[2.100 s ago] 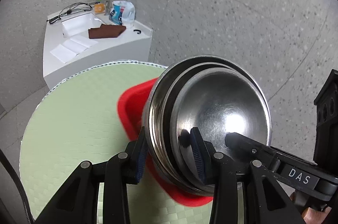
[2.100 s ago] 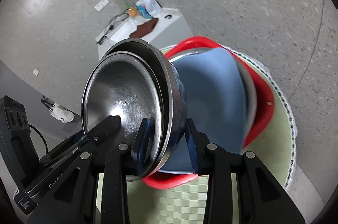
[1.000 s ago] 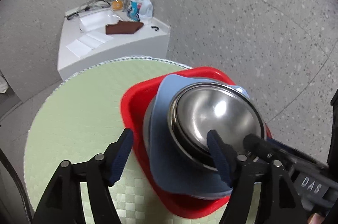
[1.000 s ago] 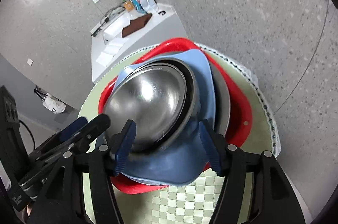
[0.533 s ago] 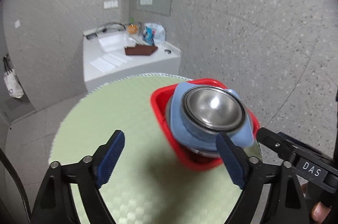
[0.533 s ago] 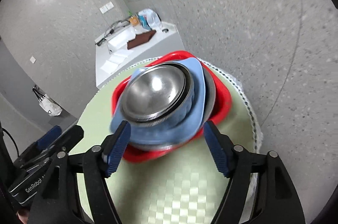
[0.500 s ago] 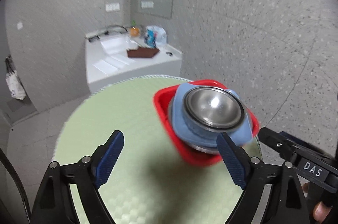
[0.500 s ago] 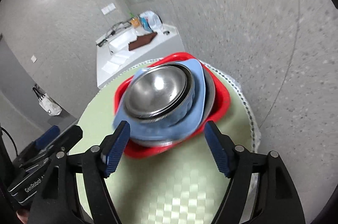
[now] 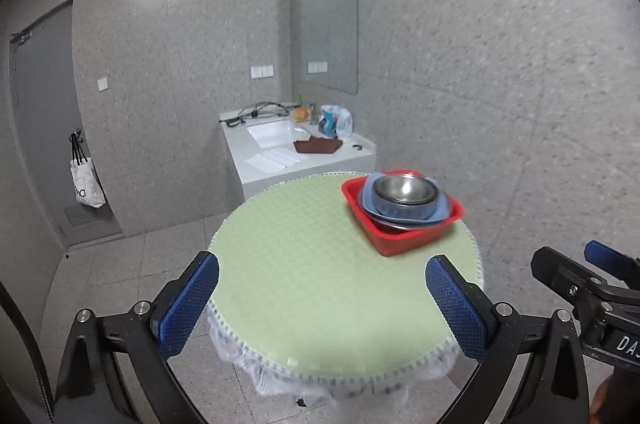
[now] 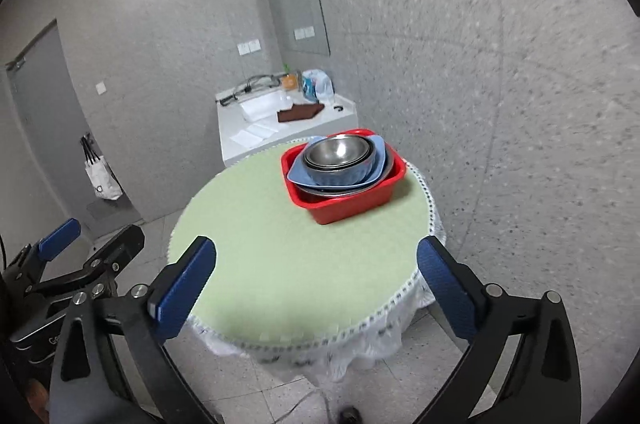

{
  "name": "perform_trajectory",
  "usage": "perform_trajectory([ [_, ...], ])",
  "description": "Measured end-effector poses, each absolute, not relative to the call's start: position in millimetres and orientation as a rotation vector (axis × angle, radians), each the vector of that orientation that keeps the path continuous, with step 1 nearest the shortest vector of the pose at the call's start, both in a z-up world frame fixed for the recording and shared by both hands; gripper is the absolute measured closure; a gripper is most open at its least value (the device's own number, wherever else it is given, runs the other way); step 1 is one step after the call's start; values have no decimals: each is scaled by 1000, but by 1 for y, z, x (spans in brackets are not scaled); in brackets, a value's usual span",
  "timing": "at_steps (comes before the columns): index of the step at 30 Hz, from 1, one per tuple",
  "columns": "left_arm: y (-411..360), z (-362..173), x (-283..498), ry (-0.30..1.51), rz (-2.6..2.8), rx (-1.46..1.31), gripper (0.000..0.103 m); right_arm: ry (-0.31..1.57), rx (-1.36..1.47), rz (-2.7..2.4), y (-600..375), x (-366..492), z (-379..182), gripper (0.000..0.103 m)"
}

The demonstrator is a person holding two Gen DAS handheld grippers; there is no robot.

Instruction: Organize plates and bowls

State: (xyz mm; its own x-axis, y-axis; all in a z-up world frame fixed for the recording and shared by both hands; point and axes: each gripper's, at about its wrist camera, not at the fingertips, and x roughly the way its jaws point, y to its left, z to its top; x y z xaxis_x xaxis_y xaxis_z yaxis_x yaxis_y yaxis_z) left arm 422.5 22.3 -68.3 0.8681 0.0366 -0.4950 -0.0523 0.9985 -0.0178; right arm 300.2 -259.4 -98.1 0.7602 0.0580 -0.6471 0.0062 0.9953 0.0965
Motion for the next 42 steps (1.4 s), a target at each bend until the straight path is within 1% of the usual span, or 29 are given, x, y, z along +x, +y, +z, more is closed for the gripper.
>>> perform_trajectory([
  [6, 10, -45, 312, 475, 69, -54, 1, 650, 93, 51, -263, 232, -65, 0],
  [12, -27, -29, 203, 435, 95, -27, 1, 606, 55, 92, -274, 170, -40, 0],
  [21, -79, -22, 91, 400, 117, -76, 1, 562, -4, 106, -291, 83, -19, 0],
  [27, -86, -10, 44, 367, 122, -69, 1, 529, -12, 104, -287, 45, -6, 0],
  [36, -73, 1, 19, 320, 83, -67, 1, 476, -8, 50, -265, 17, 6, 0],
  [42, -57, -4, 12, 307, 68, -71, 1, 445, -12, 12, -247, 7, 10, 0],
])
